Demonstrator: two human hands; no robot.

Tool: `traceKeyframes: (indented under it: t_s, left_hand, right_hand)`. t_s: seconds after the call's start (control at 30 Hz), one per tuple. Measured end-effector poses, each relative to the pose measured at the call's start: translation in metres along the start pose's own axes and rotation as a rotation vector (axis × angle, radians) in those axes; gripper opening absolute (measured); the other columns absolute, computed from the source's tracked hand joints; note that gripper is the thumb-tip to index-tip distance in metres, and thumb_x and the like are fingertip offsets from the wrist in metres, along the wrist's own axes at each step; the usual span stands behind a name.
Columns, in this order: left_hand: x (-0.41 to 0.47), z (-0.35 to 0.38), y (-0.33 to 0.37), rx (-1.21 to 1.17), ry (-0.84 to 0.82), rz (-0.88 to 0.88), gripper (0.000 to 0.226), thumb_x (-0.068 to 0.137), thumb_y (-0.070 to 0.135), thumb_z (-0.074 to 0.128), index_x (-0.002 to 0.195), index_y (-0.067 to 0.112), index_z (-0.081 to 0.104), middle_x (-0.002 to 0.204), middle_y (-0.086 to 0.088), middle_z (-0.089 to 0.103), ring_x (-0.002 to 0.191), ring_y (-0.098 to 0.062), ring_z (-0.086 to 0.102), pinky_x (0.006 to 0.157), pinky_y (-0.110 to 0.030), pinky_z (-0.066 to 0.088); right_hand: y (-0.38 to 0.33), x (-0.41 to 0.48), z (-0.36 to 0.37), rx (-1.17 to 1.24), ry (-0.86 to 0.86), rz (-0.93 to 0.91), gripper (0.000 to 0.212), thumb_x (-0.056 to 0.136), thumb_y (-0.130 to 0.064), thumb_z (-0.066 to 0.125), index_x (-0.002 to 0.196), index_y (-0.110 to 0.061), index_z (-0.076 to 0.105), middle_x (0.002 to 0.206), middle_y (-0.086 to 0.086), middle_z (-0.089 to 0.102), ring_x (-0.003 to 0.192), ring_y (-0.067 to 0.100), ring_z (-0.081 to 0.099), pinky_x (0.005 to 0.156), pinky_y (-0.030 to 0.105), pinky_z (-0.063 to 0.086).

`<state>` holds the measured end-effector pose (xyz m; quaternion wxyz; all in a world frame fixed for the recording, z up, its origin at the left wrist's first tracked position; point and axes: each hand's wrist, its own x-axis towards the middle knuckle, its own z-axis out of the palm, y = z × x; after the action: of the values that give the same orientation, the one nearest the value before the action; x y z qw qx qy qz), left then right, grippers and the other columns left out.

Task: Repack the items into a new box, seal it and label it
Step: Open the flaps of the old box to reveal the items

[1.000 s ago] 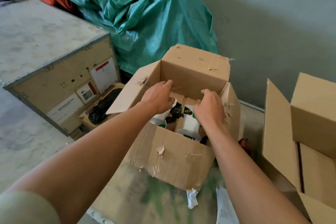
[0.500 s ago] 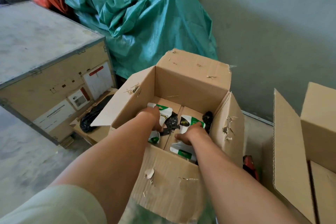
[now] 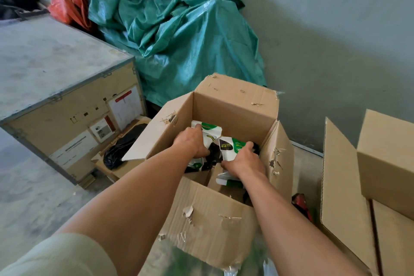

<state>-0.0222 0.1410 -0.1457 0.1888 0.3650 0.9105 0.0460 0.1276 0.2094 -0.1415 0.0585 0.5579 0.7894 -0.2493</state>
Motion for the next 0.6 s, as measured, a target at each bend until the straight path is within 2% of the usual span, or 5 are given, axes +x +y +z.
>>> traceKeyframes:
  t_s: [0.17,0.27,0.37,0.47,0.6]
  left_hand:
    - [-0.029,-0.043,0.012,-0.065,0.101,0.001,0.081,0.077,0.046,0.078,0.141,0.014,0.039,0.122,-0.011,0.063,0.109,-0.033,0.063,0.085,-0.043,0.054]
    - [-0.052,-0.072,0.016,-0.072,0.145,0.005,0.079,0.077,0.046,0.077,0.14,0.013,0.042,0.122,-0.01,0.063,0.111,-0.032,0.062,0.089,-0.042,0.053]
    - [-0.081,-0.103,0.022,-0.054,0.183,0.043,0.079,0.08,0.051,0.074,0.141,0.011,0.043,0.128,-0.011,0.062,0.117,-0.031,0.059,0.088,-0.039,0.049]
    - [-0.111,-0.134,0.035,-0.054,0.171,0.064,0.076,0.08,0.049,0.075,0.142,0.015,0.046,0.126,-0.012,0.061,0.108,-0.031,0.062,0.078,-0.037,0.05]
    - [-0.148,-0.161,0.065,-0.034,0.182,0.157,0.064,0.082,0.046,0.072,0.136,0.017,0.055,0.121,-0.009,0.063,0.096,-0.027,0.058,0.075,-0.035,0.049]
  right_hand:
    - [-0.004,-0.035,-0.041,0.068,0.107,-0.079,0.071,0.082,-0.052,0.075,0.128,-0.016,0.034,0.121,0.01,0.063,0.106,0.034,0.063,0.071,0.037,0.045]
    - [-0.005,-0.06,-0.07,0.093,0.144,-0.132,0.065,0.082,-0.052,0.074,0.126,-0.02,0.038,0.121,0.007,0.064,0.108,0.032,0.063,0.072,0.036,0.044]
    - [0.005,-0.09,-0.103,0.106,0.169,-0.164,0.069,0.08,-0.051,0.076,0.131,-0.022,0.04,0.125,0.004,0.064,0.11,0.03,0.062,0.075,0.036,0.046]
    - [0.023,-0.121,-0.136,0.097,0.192,-0.167,0.071,0.079,-0.049,0.078,0.135,-0.024,0.042,0.128,0.002,0.062,0.108,0.026,0.062,0.076,0.035,0.048]
    - [0.054,-0.158,-0.173,0.109,0.235,-0.131,0.077,0.08,-0.048,0.076,0.144,-0.026,0.04,0.137,0.001,0.059,0.11,0.024,0.062,0.083,0.039,0.055]
